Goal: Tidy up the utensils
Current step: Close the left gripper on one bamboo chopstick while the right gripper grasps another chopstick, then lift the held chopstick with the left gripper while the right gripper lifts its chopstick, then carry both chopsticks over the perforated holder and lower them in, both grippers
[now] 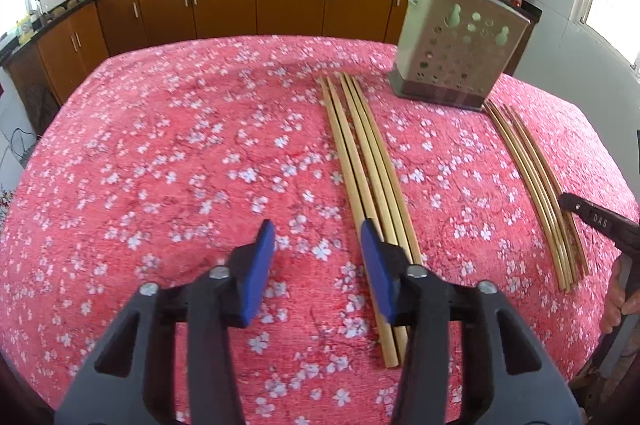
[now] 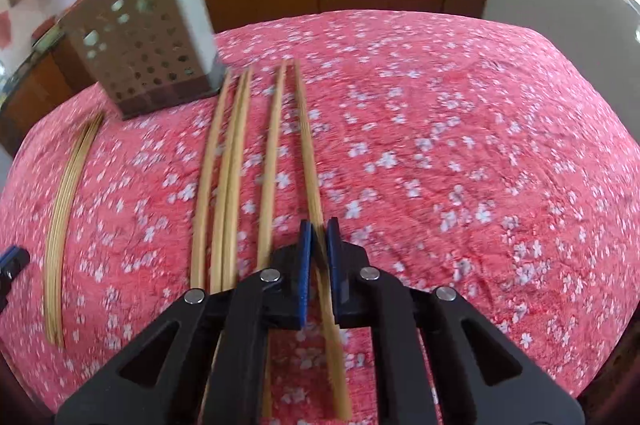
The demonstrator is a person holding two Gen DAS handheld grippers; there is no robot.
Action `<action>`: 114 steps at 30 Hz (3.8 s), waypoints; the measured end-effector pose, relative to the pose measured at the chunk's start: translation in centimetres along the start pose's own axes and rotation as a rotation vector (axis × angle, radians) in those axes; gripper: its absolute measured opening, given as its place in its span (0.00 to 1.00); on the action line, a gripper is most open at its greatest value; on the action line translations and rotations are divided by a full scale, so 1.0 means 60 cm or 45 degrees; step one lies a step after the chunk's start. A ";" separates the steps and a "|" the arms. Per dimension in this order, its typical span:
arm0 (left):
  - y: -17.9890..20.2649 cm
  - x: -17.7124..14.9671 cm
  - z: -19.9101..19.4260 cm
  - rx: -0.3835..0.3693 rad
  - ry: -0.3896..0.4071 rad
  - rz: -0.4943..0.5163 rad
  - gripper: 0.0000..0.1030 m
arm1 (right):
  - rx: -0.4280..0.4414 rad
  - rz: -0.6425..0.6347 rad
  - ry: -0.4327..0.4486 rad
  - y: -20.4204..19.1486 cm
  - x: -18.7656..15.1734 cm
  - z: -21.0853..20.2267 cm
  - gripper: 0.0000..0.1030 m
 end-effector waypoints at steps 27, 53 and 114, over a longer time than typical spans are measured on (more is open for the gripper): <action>0.022 -0.017 0.036 0.031 -0.083 0.069 0.09 | 0.023 -0.065 0.034 -0.008 -0.013 -0.015 0.09; -0.104 0.069 0.093 0.099 0.028 -0.004 0.11 | -0.078 -0.062 0.126 0.057 0.061 0.042 0.08; -0.067 0.248 -0.149 0.085 0.482 0.049 0.08 | 0.019 -0.077 0.601 0.030 0.216 -0.187 0.08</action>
Point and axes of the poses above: each gripper's, at about its wrist camera, not at the fingertips, and z roughly the way its jaws point, y to its right, x to its top, the point moved 10 cm from there along z, roughly the way its jaws point, and after that the axes turned 3 degrees about y, right-handed, at the moved point
